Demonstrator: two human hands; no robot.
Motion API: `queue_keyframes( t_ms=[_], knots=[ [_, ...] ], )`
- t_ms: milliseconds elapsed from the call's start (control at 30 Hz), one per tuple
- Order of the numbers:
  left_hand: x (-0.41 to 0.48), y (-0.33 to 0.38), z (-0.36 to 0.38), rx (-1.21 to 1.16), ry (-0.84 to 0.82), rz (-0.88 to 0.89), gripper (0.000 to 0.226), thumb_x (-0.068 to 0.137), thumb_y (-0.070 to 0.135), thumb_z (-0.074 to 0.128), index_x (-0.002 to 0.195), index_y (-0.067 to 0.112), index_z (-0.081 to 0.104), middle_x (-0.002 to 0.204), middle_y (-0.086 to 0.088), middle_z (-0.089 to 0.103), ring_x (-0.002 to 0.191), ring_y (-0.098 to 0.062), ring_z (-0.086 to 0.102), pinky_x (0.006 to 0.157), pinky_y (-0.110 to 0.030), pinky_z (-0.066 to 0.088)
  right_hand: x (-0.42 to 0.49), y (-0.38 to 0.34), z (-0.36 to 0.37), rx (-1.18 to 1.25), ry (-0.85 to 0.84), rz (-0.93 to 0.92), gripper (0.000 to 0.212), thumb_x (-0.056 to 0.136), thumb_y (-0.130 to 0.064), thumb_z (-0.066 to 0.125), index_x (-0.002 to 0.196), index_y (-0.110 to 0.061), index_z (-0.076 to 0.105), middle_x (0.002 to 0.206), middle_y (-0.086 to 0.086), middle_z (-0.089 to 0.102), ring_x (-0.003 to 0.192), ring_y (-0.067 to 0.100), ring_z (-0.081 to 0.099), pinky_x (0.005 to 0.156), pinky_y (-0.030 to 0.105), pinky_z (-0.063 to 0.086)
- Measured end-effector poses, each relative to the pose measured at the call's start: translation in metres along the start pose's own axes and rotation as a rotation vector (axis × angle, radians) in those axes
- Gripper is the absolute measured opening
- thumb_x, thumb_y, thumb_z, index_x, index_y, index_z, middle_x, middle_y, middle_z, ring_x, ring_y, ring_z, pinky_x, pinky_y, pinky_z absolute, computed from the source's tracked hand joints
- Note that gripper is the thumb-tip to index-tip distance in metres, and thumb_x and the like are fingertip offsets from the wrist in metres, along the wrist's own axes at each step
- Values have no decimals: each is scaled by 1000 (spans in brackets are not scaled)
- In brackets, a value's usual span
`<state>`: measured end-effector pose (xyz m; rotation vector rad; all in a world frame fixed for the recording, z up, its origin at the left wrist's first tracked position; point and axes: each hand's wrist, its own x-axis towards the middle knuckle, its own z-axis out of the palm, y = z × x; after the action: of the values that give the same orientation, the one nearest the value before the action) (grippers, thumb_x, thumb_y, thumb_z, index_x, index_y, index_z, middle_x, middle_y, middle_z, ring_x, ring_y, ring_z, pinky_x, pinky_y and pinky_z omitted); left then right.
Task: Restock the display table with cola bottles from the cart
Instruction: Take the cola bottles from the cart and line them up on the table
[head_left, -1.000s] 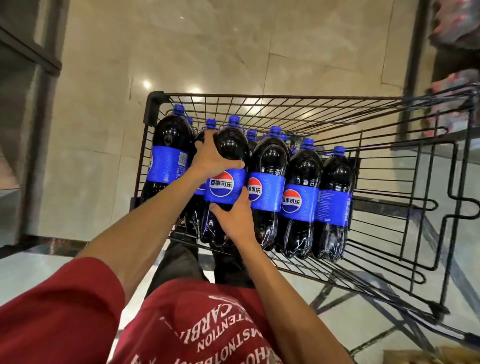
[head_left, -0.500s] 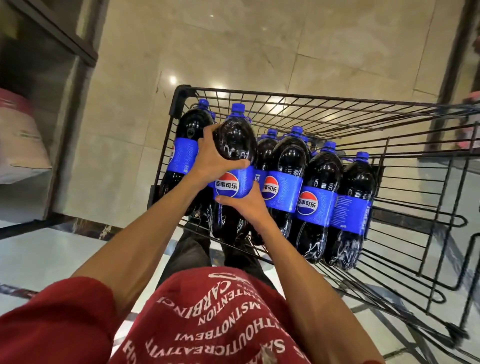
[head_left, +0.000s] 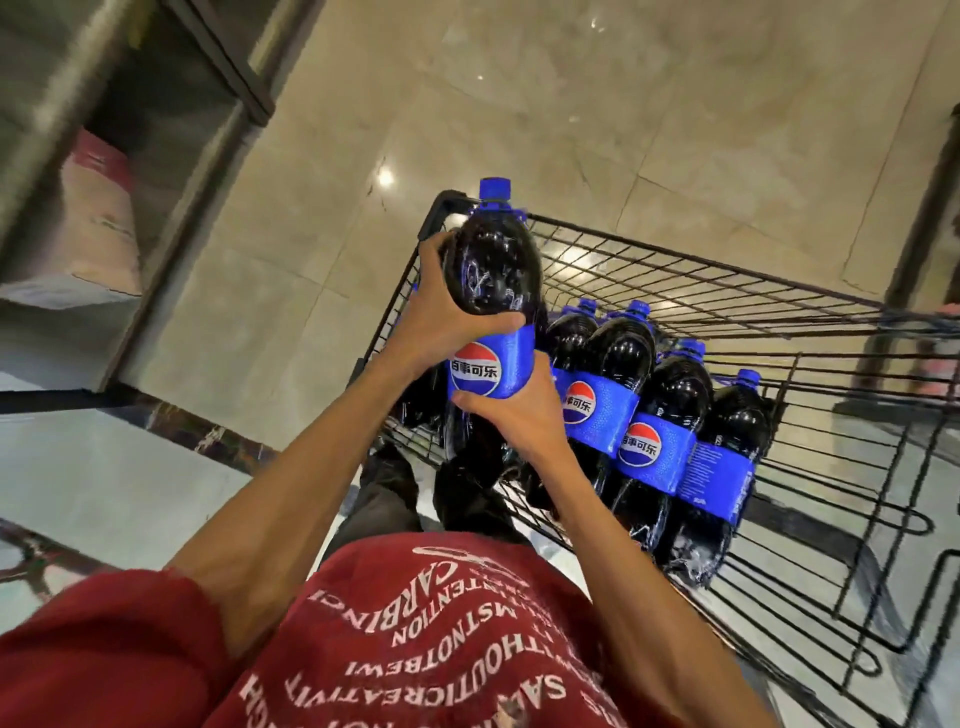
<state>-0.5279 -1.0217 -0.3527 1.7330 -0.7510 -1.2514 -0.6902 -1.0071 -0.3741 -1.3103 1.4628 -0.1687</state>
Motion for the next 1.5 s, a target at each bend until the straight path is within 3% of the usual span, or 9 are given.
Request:
queue_keyframes(
  t_ms=[100,200,633,800,933,1133,1367,1433,1500],
  knots=[
    [-18,14,-29,-50,71,51,103,62,23,91,140,30,24,133,7,57,111,-3,65,94,-25,54,-11,-29,11,-56,-13,-81,76,46,-48,92,107,-43,48,114,-13,64,96,4,68,86,40,59],
    [-39,23,-64,-96,153,100,103,59,26,92,140,31,28,134,8,57,115,-4,64,98,-34,55,-26,-58,29,-96,-50,-160,70,50,-42,95,99,-45,45,113,-14,63,91,-4,65,82,33,59],
    [-149,12,-259,-185,564,147,106,45,41,92,135,25,40,126,14,63,110,2,64,95,-33,56,-81,-154,192,-308,-248,-437,89,45,-63,91,119,-31,53,107,-14,71,90,1,71,76,40,61],
    [-194,1,-328,-159,749,185,108,45,44,91,137,35,35,123,38,53,114,14,55,98,-22,49,-111,-194,256,-363,-385,-552,86,50,-55,92,120,-33,47,111,-18,64,95,0,66,83,36,58],
    [-225,-5,-371,-151,898,186,108,47,39,94,137,32,37,132,16,55,118,7,55,93,-18,48,-128,-219,301,-376,-492,-660,85,51,-52,92,117,-35,42,114,-17,60,99,6,64,85,34,56],
    [-254,-7,-420,-131,1014,180,108,56,28,96,142,34,31,132,22,53,121,2,56,98,-28,51,-141,-250,349,-359,-606,-751,84,52,-42,96,117,-39,42,108,-24,61,92,-12,61,77,20,52],
    [-246,4,-473,-107,1163,198,107,56,26,97,141,31,33,126,31,50,117,13,53,91,-7,45,-124,-301,397,-359,-692,-850,88,48,-55,93,119,-45,42,110,-26,63,97,-6,64,84,29,59],
    [-238,8,-491,-104,1202,203,109,53,29,97,142,27,35,124,32,49,116,14,53,92,-9,44,-116,-319,412,-353,-722,-883,91,49,-55,93,123,-43,41,109,-29,61,97,-6,63,83,25,58],
    [-227,14,-511,-101,1242,219,105,56,18,98,141,20,36,118,32,45,107,26,48,86,-1,41,-108,-340,427,-348,-755,-899,90,54,-48,96,125,-40,41,107,-30,59,97,-12,61,79,18,56]
  ],
)
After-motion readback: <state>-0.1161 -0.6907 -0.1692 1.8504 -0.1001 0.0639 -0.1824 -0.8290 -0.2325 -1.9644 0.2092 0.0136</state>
